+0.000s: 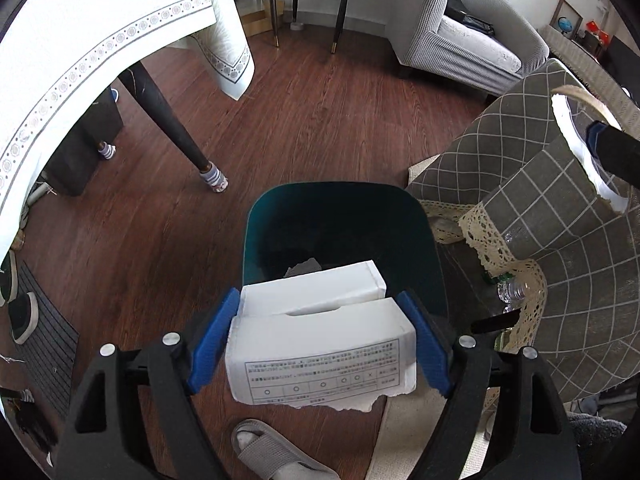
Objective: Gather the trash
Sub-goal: 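Carry the white paper in the left tool while the right tool carries the tape roll over the bin, then open the left tool to drop the white paper while the right tool releases the tape roll into the bin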
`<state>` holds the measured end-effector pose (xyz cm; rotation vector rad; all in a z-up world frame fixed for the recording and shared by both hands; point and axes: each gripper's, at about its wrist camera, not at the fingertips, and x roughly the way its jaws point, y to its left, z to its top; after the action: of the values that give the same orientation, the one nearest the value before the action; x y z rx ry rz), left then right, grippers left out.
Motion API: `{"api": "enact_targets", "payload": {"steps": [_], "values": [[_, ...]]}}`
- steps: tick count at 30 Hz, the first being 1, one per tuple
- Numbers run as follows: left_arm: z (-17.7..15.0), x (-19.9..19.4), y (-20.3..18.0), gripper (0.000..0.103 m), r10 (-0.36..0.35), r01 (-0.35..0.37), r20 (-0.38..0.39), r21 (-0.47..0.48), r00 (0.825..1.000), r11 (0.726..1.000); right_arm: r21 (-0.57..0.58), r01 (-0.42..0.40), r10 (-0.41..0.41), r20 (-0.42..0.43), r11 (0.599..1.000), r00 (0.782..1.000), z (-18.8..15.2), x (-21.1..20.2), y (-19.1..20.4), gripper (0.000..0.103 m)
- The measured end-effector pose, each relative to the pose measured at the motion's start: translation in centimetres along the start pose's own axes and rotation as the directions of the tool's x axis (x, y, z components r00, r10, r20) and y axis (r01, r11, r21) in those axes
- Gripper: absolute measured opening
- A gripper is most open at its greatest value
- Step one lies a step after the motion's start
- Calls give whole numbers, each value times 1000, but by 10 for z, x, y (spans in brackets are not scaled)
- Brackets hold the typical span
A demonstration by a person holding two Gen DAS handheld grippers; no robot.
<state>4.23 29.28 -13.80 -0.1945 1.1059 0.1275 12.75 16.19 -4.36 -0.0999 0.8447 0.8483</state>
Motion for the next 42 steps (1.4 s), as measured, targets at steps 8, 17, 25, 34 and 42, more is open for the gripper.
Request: {"api": "enact_targets", "payload": {"steps": [8,17,25,34,42], "values": [[-3,1,10,90,-4,4,-6,7,1000,1000,-3,-11,11,-26,1000,1000,1,22,10,18],[2,-16,29,83,-17,18,44,-39,999,999,22,0,1,-56,1000,998,0,46,7,18],[10,-44,37,72,-27,36,118,-69,993,997,20,21,-18,-119,1000,993,-5,78,8,18],[24,-75,37,57,-35,44,201,-39,979,998,3,32,-30,-251,999,967,-21,129,11,18],[36,-87,30,55,-53,63,235,-33,971,997,-59,71,-89,-386,996,918,-45,166,17,34]]}}
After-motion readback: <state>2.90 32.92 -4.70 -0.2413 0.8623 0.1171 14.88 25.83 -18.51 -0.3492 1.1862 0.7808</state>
